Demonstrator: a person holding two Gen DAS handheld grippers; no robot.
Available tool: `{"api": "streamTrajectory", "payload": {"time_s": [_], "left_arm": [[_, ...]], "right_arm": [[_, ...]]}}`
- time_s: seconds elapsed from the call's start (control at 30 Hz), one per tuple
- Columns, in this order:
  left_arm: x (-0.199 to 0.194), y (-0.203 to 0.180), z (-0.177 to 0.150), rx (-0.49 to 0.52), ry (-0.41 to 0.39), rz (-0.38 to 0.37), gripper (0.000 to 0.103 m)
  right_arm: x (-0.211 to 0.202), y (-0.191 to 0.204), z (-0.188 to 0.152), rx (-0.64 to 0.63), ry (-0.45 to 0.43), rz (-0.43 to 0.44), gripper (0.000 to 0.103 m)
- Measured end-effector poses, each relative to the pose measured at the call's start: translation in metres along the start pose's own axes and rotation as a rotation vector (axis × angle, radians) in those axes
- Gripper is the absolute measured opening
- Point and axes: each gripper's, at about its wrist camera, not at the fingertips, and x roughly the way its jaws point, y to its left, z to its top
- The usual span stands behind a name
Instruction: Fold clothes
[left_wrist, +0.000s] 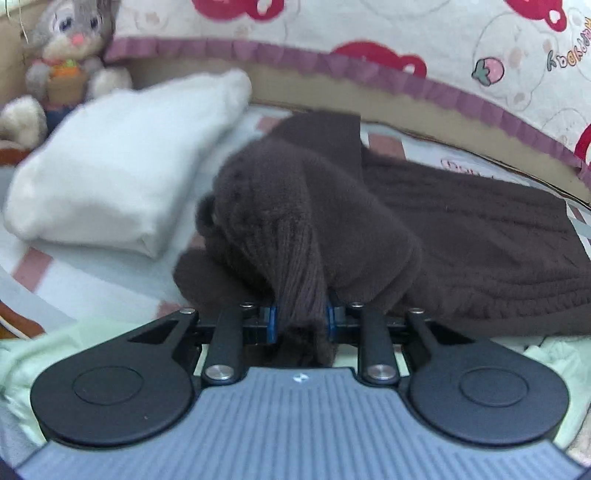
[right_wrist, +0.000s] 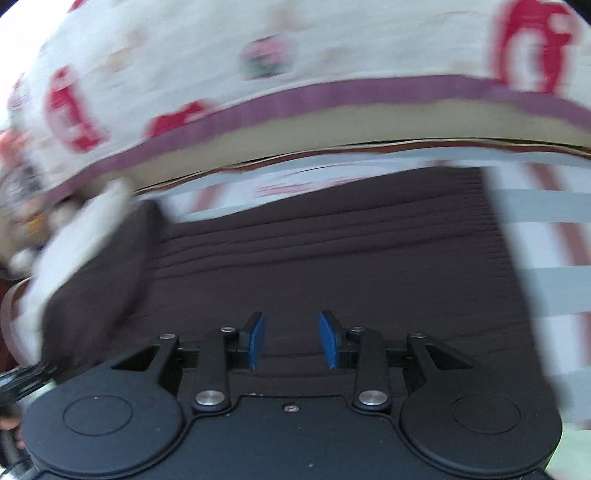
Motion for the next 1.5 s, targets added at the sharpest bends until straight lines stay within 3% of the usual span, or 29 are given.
{"api": "streamTrajectory", "payload": {"time_s": [0.07,0.17,0.23,0.33,0.37,0.47,0.53,0.7,0.73,0.77,0.8,0.83,0.97,1.0,1.1,1.2,1.3,1.33,1.37,1.43,1.5], "left_arm": [[-0.013,-0.003,0.006,0.022,-0.046,-0.021,0.018],[-0.019,0.000,0.005,-0.005,-0.113,-0.154,0.018],[-0.024,0.002,0.004,-0.023,-0.158,-0.242,0.017],[-0.030,0.004,0.003,-0.046,-0.218,-0.369,0.015],[-0.028,0.001,0.003,-0.027,-0.204,-0.373,0.015],[-0.026,-0.007,-0.001,0.045,-0.202,-0.395,0.015],[-0.024,-0.006,-0.006,0.029,-0.202,-0.430,0.015],[-0.019,-0.018,-0.015,0.030,-0.238,-0.471,0.015],[-0.019,-0.022,-0.016,0.046,-0.238,-0.478,0.015],[-0.020,-0.024,-0.017,0.065,-0.227,-0.473,0.015],[-0.020,-0.027,-0.018,0.085,-0.216,-0.469,0.018],[-0.020,-0.029,-0.019,0.102,-0.206,-0.466,0.020],[-0.027,-0.021,-0.022,0.116,-0.207,-0.473,0.039],[-0.026,-0.015,-0.022,0.100,-0.204,-0.443,0.044],[-0.020,0.004,-0.021,0.064,-0.174,-0.326,0.044],[-0.016,0.022,-0.017,0.014,-0.168,-0.246,0.044],[-0.013,0.033,-0.017,-0.028,-0.156,-0.206,0.046],[-0.012,0.035,-0.018,-0.032,-0.145,-0.201,0.047],[-0.010,0.036,-0.019,-0.034,-0.133,-0.195,0.047],[-0.007,0.035,-0.021,-0.025,-0.105,-0.178,0.049],[-0.002,0.032,-0.023,-0.011,-0.081,-0.161,0.051]], "right_arm": [[0.017,0.041,-0.011,-0.087,0.023,0.084,0.040],[0.043,0.091,-0.024,-0.139,0.069,0.245,0.043],[0.059,0.109,-0.028,-0.050,0.109,0.383,0.045],[0.080,0.123,-0.031,0.150,0.156,0.538,0.059],[0.084,0.125,-0.031,0.213,0.169,0.567,0.066],[0.086,0.128,-0.028,0.311,0.199,0.599,0.069],[0.085,0.127,-0.024,0.320,0.186,0.609,0.072],[0.113,0.141,-0.018,0.300,0.258,0.608,0.073],[0.119,0.146,-0.017,0.285,0.256,0.599,0.070],[0.126,0.151,-0.016,0.270,0.254,0.590,0.050],[0.129,0.155,-0.015,0.233,0.242,0.560,0.031],[0.128,0.159,-0.012,0.169,0.218,0.505,0.021],[0.109,0.161,0.002,-0.070,0.087,0.263,0.017],[0.100,0.156,0.010,-0.119,0.039,0.216,0.017],[0.075,0.132,0.049,-0.206,-0.091,0.065,0.015],[0.052,0.102,0.104,-0.269,-0.240,-0.219,0.014],[0.049,0.066,0.148,-0.300,-0.326,-0.543,0.022],[0.050,0.054,0.158,-0.300,-0.339,-0.625,0.032],[0.050,0.042,0.160,-0.288,-0.334,-0.663,0.049],[0.048,0.025,0.154,-0.258,-0.289,-0.652,0.049],[0.050,0.020,0.133,-0.230,-0.229,-0.542,0.059]]}}
